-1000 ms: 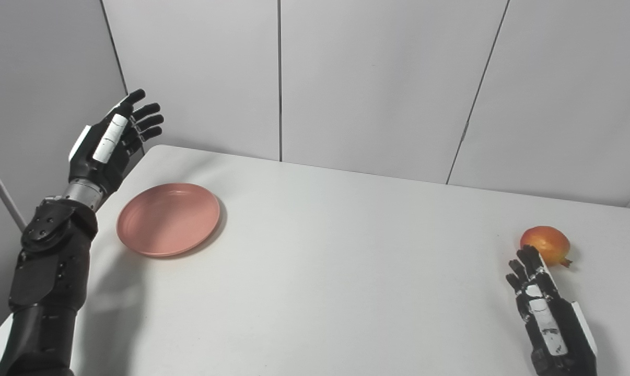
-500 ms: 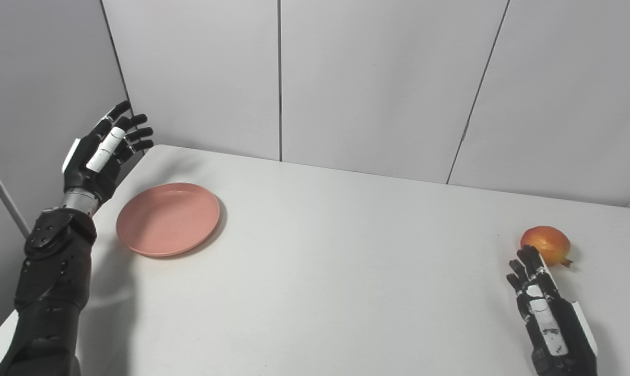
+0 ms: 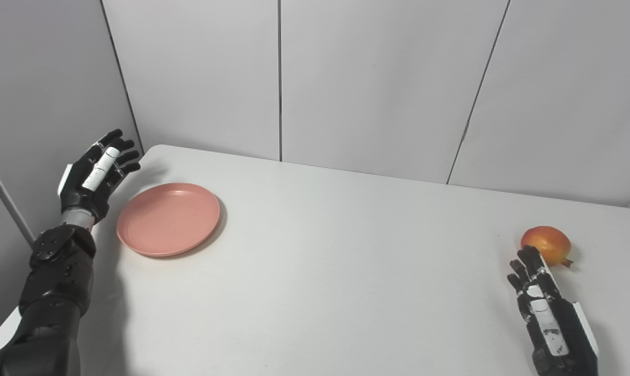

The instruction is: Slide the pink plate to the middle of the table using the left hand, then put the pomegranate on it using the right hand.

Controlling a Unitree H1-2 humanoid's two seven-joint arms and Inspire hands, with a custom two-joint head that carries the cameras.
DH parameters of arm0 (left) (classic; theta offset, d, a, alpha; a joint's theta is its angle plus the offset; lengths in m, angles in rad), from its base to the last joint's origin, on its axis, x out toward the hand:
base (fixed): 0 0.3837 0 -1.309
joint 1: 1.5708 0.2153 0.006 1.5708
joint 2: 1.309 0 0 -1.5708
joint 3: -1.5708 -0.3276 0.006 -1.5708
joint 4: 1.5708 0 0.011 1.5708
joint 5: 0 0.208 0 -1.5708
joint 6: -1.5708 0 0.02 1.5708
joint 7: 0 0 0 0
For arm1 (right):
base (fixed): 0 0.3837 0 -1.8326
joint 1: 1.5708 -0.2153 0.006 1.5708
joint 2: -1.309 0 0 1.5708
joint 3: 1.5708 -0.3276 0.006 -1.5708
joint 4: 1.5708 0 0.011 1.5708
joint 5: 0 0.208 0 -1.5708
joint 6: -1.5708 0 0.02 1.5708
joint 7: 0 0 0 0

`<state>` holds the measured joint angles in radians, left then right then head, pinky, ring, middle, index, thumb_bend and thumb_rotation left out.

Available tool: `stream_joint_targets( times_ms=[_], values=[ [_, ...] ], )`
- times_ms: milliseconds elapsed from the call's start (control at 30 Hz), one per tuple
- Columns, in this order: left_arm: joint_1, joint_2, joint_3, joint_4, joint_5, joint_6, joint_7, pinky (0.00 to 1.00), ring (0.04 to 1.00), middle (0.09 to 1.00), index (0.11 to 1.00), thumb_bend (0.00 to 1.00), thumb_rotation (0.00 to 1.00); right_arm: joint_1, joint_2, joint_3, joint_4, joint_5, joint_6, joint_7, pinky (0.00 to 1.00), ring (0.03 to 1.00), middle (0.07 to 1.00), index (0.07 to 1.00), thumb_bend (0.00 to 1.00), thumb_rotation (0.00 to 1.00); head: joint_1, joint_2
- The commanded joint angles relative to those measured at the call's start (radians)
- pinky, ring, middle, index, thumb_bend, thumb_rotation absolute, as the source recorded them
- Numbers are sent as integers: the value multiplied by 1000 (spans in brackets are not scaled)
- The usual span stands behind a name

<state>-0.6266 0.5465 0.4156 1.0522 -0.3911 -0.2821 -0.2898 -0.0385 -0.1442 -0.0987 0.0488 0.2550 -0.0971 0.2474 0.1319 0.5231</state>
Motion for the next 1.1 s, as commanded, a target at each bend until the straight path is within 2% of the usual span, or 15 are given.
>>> stream_joint_targets(
  times_ms=[0, 200, 333, 500, 533, 767, 933, 1067],
  values=[
    [-78, 50, 6, 27, -15, -58, -37, 619, 669, 682, 732, 991, 449, 50, 21, 5, 41, 21, -18, 7, 1000, 990, 989, 965, 809, 739, 1, 0],
    [-110, 64, 7, 154, -15, -98, -72, 597, 652, 671, 740, 991, 507, 54, 24, 4, 37, 26, -19, 7, 1000, 989, 987, 960, 810, 730, -2, 5],
    [-121, 68, 12, 225, -19, -125, -95, 627, 662, 682, 737, 991, 519, 54, 27, 5, 33, 27, -15, 3, 1000, 983, 982, 953, 812, 724, -3, 5],
    [-116, 75, -6, 275, 0, -152, -111, 658, 702, 732, 785, 963, 572, 53, 29, 5, 32, 27, -13, 3, 1000, 979, 980, 951, 812, 728, -5, 6],
    [-115, 77, -9, 284, 1, -154, -116, 682, 719, 738, 794, 987, 579, 53, 30, 5, 30, 27, -11, 2, 1000, 979, 979, 951, 820, 728, -5, 6],
    [-94, 68, -11, 317, -9, -170, -159, 589, 680, 722, 799, 1000, 594, 52, 29, 6, 35, 23, -18, 3, 999, 976, 976, 948, 833, 733, -5, 6],
    [-74, 52, -13, 308, -7, -184, -198, 610, 687, 718, 803, 981, 611, 54, 30, 6, 28, 26, -15, 4, 997, 977, 975, 947, 835, 732, -15, 14],
    [-53, 35, -13, 284, -1, -187, -223, 618, 697, 753, 839, 955, 641, 54, 34, 7, 23, 24, -7, -2, 989, 973, 972, 943, 842, 722, -16, 15]
  ],
)
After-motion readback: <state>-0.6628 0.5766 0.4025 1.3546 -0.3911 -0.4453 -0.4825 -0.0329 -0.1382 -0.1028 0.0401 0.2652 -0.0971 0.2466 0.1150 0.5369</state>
